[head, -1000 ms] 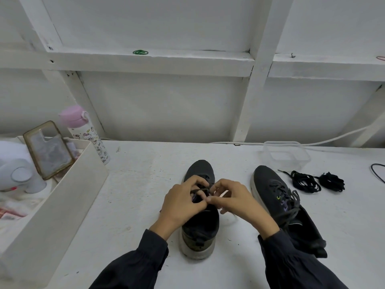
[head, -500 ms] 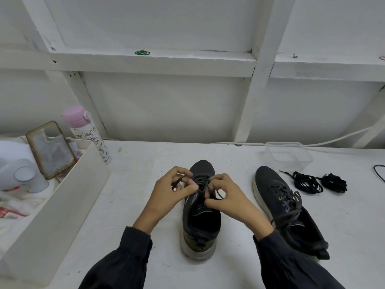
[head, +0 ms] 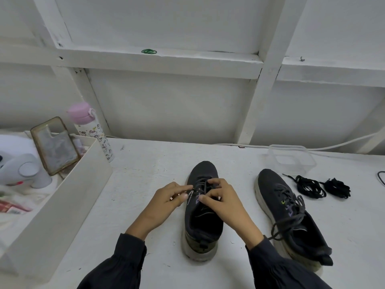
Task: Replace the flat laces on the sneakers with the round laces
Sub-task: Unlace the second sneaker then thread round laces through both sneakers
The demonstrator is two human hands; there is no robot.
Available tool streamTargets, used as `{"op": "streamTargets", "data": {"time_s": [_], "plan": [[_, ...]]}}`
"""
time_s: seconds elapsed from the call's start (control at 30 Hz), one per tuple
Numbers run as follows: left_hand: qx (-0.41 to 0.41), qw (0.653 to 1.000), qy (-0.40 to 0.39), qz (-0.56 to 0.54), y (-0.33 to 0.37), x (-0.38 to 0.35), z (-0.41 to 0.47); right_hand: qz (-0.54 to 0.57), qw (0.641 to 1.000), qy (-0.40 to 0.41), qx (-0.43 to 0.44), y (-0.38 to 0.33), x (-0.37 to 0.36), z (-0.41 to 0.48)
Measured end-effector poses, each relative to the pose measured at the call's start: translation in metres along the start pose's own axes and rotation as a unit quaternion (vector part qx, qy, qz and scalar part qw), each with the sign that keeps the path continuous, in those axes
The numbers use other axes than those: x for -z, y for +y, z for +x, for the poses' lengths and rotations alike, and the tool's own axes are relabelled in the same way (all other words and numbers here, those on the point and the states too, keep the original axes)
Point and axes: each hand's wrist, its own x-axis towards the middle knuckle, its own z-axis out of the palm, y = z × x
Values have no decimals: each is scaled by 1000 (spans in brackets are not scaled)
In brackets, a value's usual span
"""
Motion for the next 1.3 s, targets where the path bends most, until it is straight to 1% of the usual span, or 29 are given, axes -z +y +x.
{"op": "streamTargets", "data": {"time_s": [0.07,0.27,0.57,0.77,0.9,1.1,1.3], "plan": [[-1,1000,25,-10,-1,0,0,39,999,-12,-13,3,0,1],[-23,998,59,30,5,-2,-1,74,997,-20,-20,3,-3,0],[-32,996,56,69,20,-6,-5,82,996,-22,-16,7,-3,2],[-58,986,41,153,26,-3,-4,103,994,-18,-11,6,-2,2],[-59,976,27,207,28,0,1,103,994,-21,-8,7,-2,3],[-49,973,11,224,29,-1,6,97,995,-21,-10,9,-4,3],[-50,961,-10,270,36,2,10,103,994,-19,-7,9,-4,4]]}}
